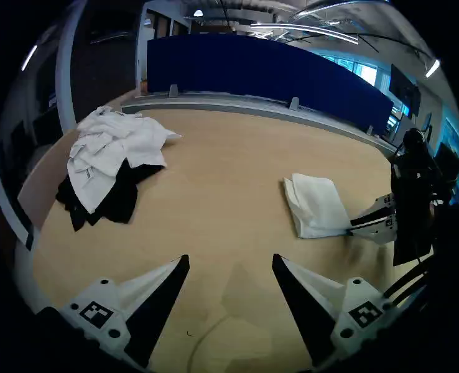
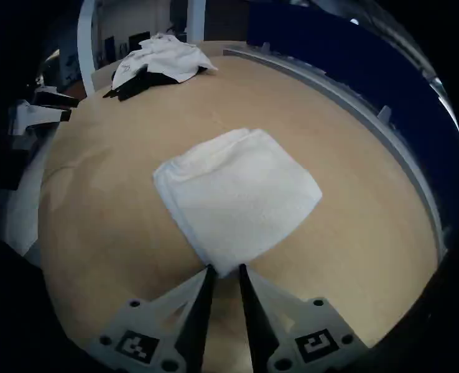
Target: Fold towel
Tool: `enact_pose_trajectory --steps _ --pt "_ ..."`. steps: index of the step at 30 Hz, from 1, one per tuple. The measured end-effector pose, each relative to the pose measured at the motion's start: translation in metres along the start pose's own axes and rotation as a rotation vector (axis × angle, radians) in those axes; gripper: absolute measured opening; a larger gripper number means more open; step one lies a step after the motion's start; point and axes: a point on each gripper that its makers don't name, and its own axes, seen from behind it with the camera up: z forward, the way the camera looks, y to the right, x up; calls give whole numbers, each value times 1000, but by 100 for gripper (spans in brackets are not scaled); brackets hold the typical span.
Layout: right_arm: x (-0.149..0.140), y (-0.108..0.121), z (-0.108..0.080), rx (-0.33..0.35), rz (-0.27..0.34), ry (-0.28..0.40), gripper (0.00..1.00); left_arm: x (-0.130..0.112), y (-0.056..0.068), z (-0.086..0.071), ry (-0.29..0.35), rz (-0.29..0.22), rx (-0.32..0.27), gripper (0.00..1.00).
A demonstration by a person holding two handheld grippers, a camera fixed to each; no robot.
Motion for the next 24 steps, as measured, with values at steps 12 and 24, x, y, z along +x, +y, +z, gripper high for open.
enact_pose_trajectory --steps 12,24 --pt "4 4 -2 -11 11 16 3 1 2 0 0 4 -1 99" --pt "74 33 -48 -97 -30 147 3 15 4 -3 20 14 -5 99"
